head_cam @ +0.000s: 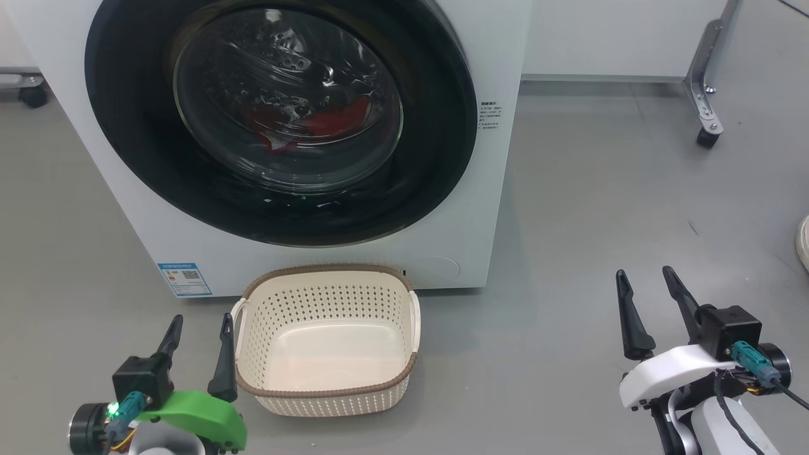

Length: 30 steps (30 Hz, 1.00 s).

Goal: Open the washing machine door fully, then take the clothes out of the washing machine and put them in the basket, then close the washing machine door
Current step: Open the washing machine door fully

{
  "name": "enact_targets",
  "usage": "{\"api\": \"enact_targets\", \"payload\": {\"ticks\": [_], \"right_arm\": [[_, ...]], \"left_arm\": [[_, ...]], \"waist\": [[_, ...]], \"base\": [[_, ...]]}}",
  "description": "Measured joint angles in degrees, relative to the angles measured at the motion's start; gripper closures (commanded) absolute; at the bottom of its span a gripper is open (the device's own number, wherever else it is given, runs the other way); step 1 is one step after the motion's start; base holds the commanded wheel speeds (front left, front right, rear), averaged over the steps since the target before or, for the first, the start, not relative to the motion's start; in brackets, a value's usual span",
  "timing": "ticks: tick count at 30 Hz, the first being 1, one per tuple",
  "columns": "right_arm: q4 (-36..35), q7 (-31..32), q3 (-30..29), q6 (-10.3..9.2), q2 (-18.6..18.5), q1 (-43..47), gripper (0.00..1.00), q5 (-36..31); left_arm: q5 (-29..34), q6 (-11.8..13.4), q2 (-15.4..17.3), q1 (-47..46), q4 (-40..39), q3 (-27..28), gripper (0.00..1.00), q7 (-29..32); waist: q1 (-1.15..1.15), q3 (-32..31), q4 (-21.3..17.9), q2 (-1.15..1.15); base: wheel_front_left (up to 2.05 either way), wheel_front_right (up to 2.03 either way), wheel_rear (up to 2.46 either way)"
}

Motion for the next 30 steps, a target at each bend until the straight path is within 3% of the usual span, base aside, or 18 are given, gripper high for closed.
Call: {"api": "enact_targets", "payload": {"ticks": [8, 9, 11, 22, 30], "right_arm": [[0.8, 0.0, -0.4, 0.08, 0.3, 0.0, 0.00, 0.0], [0.8, 0.0, -0.5, 0.08, 0.3, 0.0, 0.16, 0.0], [1.0, 0.0, -0.6, 0.10, 0.4, 0.0, 1.00, 0.0], [2.2, 0.0, -1.6, 1.38, 1.3, 0.0, 1.00, 2.2], [3.5, 1.2, -8.4, 5.88, 5.5, -0.3, 1.00, 20.4]], "left_arm": [[0.0, 0.0, 0.0, 0.0, 0.2, 0.0, 0.00, 0.0], [0.0, 0.0, 0.0, 0.0, 0.2, 0.0, 0.00, 0.0], [0.0, 0.0, 0.0, 0.0, 0.2, 0.0, 0.00, 0.0], [0.0, 0.0, -0.1, -0.1, 0.2, -0.1, 0.00, 0.0], [0.0, 0.0, -0.2, -2.1, -1.6, -0.5, 0.00, 0.0]], "waist": [[0.00, 0.2, 0.0, 0.00], [0.00, 0.2, 0.0, 0.00], [0.00, 0.3, 0.0, 0.00], [0.00, 1.0, 0.1, 0.00], [0.00, 3.2, 0.5, 0.00]], "base": [[0.00, 0.00, 0.00], [0.00, 0.00, 0.00], [0.00, 0.00, 0.00], [0.00, 0.00, 0.00], [0.00, 0.00, 0.00]]}}
